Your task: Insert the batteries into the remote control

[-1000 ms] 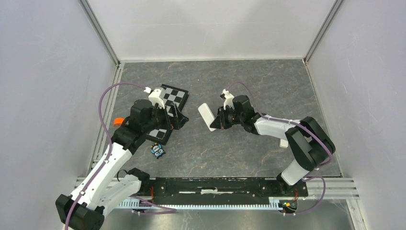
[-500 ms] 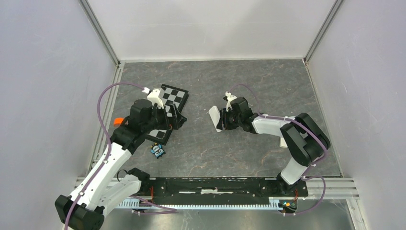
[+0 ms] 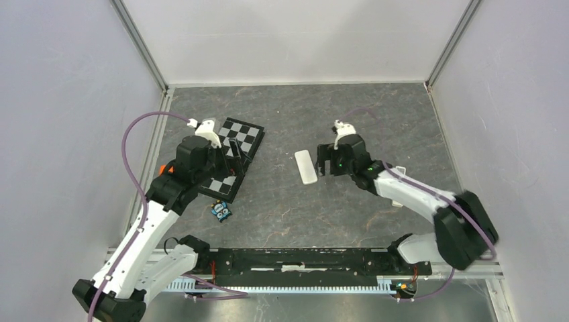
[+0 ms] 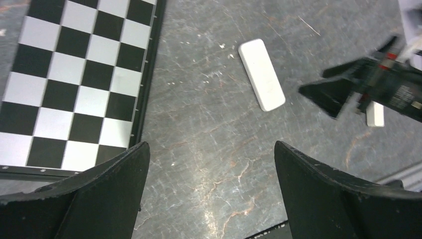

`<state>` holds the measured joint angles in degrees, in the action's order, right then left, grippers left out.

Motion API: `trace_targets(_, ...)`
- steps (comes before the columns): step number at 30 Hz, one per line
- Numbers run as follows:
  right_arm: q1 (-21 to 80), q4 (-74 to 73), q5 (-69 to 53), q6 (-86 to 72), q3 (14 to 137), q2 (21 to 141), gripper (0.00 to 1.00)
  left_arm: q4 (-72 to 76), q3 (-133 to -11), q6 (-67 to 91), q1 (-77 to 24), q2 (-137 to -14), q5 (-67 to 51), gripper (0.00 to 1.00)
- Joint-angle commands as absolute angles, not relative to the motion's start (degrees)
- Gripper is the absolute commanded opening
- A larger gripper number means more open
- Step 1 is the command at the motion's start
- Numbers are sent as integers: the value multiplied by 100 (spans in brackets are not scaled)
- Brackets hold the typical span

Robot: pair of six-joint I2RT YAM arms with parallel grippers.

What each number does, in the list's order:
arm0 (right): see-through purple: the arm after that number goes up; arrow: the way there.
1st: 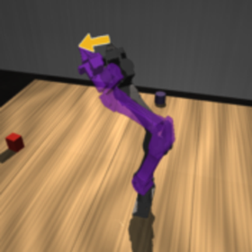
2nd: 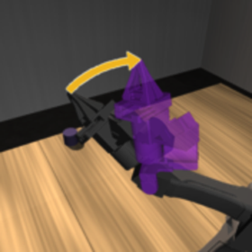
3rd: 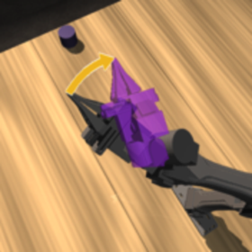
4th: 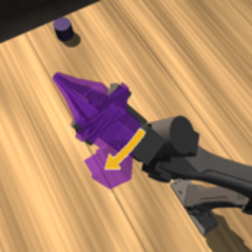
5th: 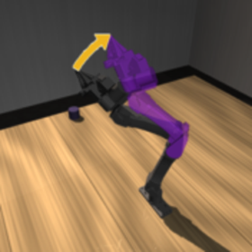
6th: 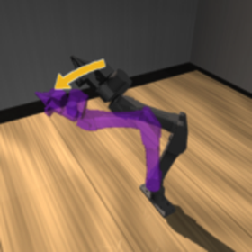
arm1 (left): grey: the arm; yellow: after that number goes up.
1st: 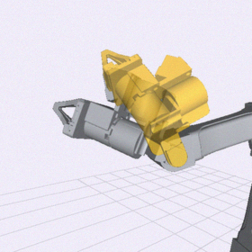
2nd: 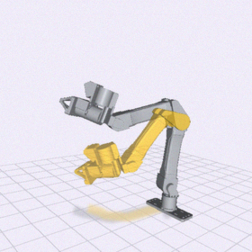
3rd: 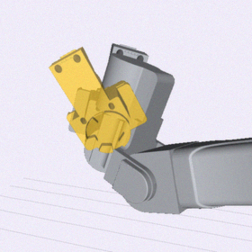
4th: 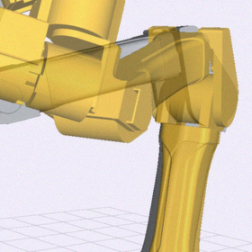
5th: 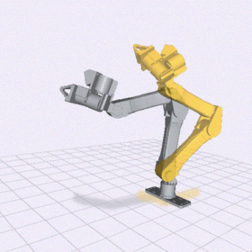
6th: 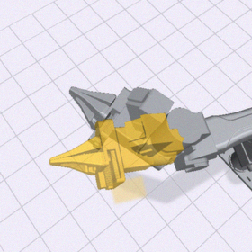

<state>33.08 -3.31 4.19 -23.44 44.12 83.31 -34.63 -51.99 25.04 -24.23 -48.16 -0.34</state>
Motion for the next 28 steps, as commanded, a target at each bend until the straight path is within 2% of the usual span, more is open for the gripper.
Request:
trace_targets(1,3278,-814,2093,-2279,4045,6724,98,-3738,-5443,2694,-2426,-4494,637,100)
trace_targets(7,3278,-2092,4562,-2638,3973,4827,98,-3929,-5581,2449,-2432,-4022,939,100)
trace_targets(11,3278,-2593,5506,-2566,4213,3852,98,-4106,-5789,2334,-2427,-3702,909,100)
trace_targets(14,3278,-2754,5815,-2350,4437,3254,98,-4246,-6237,1892,-2426,-3669,408,100)
trace_targets(18,3276,-3005,5917,-2193,4922,2918,98,-4661,-6924,1651,-2426,-3771,491,100)
trace_targets(22,3283,-3132,6081,-2062,5261,2821,98,-4671,-7033,1410,-2426,-3534,528,100)
trace_targets(28,3278,-2755,6178,-1792,5070,2631,98,-4966,-7267,1284,-2429,-3474,672,100)
